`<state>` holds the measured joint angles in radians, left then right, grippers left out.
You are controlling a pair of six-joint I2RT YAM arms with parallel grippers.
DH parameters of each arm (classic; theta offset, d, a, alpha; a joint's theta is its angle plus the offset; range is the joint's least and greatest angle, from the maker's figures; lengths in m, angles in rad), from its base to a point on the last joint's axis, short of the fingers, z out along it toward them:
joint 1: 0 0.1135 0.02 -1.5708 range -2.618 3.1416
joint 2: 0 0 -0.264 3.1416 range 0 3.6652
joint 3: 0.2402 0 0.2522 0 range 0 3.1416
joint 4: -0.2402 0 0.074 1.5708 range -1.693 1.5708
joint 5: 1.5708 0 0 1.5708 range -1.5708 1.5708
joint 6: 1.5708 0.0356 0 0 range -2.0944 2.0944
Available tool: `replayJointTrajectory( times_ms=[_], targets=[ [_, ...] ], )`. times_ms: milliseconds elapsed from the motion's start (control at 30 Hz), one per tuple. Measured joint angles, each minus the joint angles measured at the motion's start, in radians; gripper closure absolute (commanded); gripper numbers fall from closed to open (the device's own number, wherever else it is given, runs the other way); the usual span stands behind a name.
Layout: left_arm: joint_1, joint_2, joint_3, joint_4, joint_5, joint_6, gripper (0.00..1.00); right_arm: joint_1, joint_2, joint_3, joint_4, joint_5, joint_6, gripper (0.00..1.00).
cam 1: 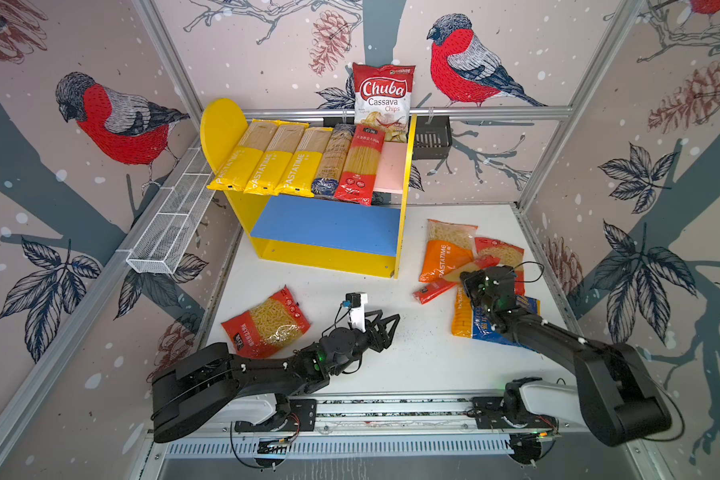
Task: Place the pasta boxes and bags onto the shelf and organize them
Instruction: 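Grasp a red spaghetti pack in the pile with the right gripper, then drag the red spaghetti pack out of the pile toward the left gripper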
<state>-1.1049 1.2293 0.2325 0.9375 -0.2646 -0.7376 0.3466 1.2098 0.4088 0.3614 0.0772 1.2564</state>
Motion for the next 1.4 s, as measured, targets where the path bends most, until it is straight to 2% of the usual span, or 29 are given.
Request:
replayJointTrajectory(
  times_ms=[67,300,433,500,633,733,833,1000,1133,1233,1400],
  targets=[
    [0.0,0.002,-0.013,0.022,-0.003,-0.023,0.3,0.087,-0.032,-0.014,-0.035,0.077,0.015,0.91],
    [0.018,-0.05,-0.029,-0.022,-0.056,-0.079,0.29,0.432,-0.057,-0.019,-0.079,0.286,0.111,0.72],
    [0.064,-0.112,-0.031,-0.119,-0.058,-0.13,0.29,0.498,0.005,0.034,-0.103,0.286,0.091,0.63],
    [0.075,-0.148,-0.03,-0.17,-0.056,-0.129,0.29,0.502,0.027,0.069,-0.113,0.261,0.037,0.58],
    [0.072,-0.182,-0.009,-0.245,-0.024,-0.111,0.29,0.425,0.034,0.126,-0.181,0.198,-0.112,0.53],
    [0.03,-0.169,0.0,-0.258,-0.014,-0.086,0.29,0.297,0.008,0.135,-0.247,0.138,-0.243,0.46],
    [-0.026,-0.104,0.019,-0.259,0.024,-0.063,0.29,0.148,-0.005,0.161,-0.31,0.098,-0.373,0.39],
    [-0.051,0.026,0.064,-0.24,0.083,-0.04,0.29,-0.054,0.067,0.237,-0.372,0.01,-0.558,0.32],
    [-0.056,0.108,0.106,-0.182,0.135,-0.05,0.29,-0.092,0.174,0.289,-0.386,-0.06,-0.639,0.31],
    [-0.056,0.153,0.092,-0.134,0.149,-0.106,0.29,-0.096,0.248,0.326,-0.384,-0.111,-0.684,0.33],
    [-0.056,0.175,0.078,-0.104,0.158,-0.19,0.29,-0.051,0.272,0.33,-0.38,-0.164,-0.71,0.34]
  ],
)
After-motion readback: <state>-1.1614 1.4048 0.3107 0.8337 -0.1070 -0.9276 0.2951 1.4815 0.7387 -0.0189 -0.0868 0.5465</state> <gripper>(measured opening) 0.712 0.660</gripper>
